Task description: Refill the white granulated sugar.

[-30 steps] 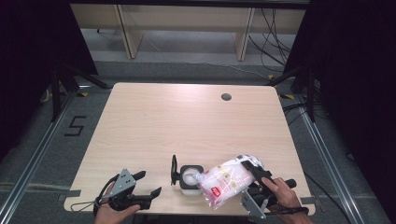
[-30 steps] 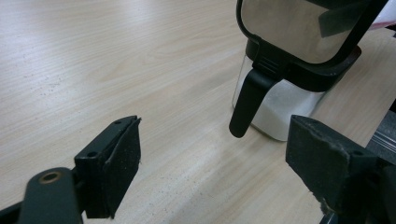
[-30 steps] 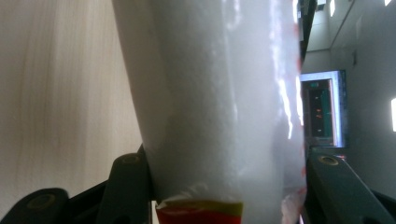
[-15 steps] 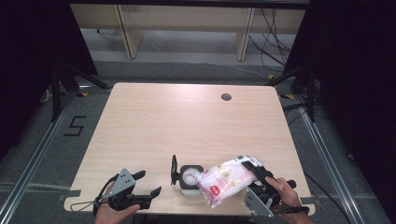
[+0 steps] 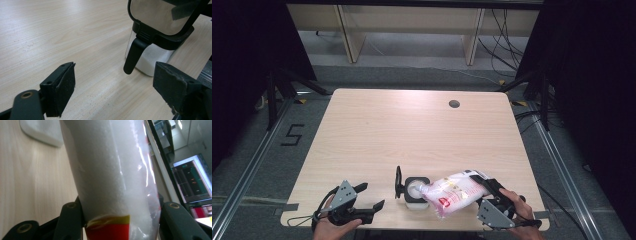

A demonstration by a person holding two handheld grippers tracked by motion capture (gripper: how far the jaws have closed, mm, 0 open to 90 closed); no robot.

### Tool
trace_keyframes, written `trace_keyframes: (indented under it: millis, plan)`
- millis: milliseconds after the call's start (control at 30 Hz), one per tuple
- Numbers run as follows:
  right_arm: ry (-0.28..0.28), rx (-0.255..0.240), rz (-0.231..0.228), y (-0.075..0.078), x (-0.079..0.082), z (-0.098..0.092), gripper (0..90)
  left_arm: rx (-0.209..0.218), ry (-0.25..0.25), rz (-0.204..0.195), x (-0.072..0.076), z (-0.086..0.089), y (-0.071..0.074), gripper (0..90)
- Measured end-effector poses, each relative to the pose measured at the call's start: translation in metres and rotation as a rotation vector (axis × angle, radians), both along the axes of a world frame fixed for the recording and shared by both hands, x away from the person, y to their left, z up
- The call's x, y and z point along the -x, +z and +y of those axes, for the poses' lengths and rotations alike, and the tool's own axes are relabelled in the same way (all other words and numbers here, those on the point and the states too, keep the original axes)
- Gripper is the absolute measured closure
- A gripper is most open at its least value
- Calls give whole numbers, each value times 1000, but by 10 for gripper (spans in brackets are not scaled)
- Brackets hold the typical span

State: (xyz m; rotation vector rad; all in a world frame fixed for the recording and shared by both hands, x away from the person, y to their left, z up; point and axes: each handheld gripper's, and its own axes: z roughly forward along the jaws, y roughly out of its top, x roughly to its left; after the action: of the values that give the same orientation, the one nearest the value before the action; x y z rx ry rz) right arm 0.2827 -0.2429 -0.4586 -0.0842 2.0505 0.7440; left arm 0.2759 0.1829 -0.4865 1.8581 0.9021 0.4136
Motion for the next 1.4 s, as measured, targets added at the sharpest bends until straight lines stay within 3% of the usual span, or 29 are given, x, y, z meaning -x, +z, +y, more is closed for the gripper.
trace_keyframes:
  millis: [100,167,200,300,333,400,600,633,667,767,800,900,967,1000,1033,1100,1167,1233,1333,1367,1400]
  plan:
    - [-23,-95,66,-2,-2,-6,546,-10,-3,-4,0,1,0,175]
    - [-21,-141,91,-1,-5,-10,547,11,8,0,0,-1,0,175]
    - [-8,-154,87,-1,-8,-11,548,-11,-4,-7,-1,1,0,175]
    - [1,-195,125,-1,-12,-14,550,4,-2,2,-1,0,-1,175]
    - [-7,-244,162,-4,-12,-15,551,7,0,3,-1,0,-1,175]
    - [6,-276,194,-7,-14,-16,554,-3,-5,-5,-1,2,0,175]
    - [0,-361,274,-15,-21,-20,560,13,3,8,-1,1,0,175]
    - [-3,-380,284,-16,-22,-21,561,35,8,8,-2,1,-1,175]
    - [-6,-406,300,-17,-25,-22,563,7,3,4,-3,3,-1,175]
    - [4,-494,338,-23,-33,-23,566,18,0,12,-4,4,-2,175]
    - [-2,-495,370,-24,-34,-24,567,43,13,23,-3,2,-3,175]
    - [-7,-508,382,-32,-43,-26,568,23,0,15,-3,3,-2,175]
    - [-43,-535,442,-37,-43,-27,569,29,7,26,-4,2,-4,175]
    - [-39,-533,438,-40,-46,-28,571,23,2,21,-4,3,-3,175]
    - [-54,-549,463,-41,-46,-29,571,29,10,25,-3,2,-4,176]
    - [-48,-582,463,-42,-49,-33,571,36,15,24,-3,3,-3,176]
    - [-70,-613,488,-44,-49,-36,571,26,11,23,-3,3,-3,176]
    - [-97,-643,498,-45,-50,-39,572,47,15,21,-3,2,-3,175]
    - [-95,-657,511,-47,-51,-41,572,34,11,20,-3,3,-3,176]
    - [-119,-681,513,-47,-50,-41,571,36,11,19,-3,3,-3,175]
    - [-111,-656,510,-46,-50,-43,571,30,12,19,-2,3,-2,176]
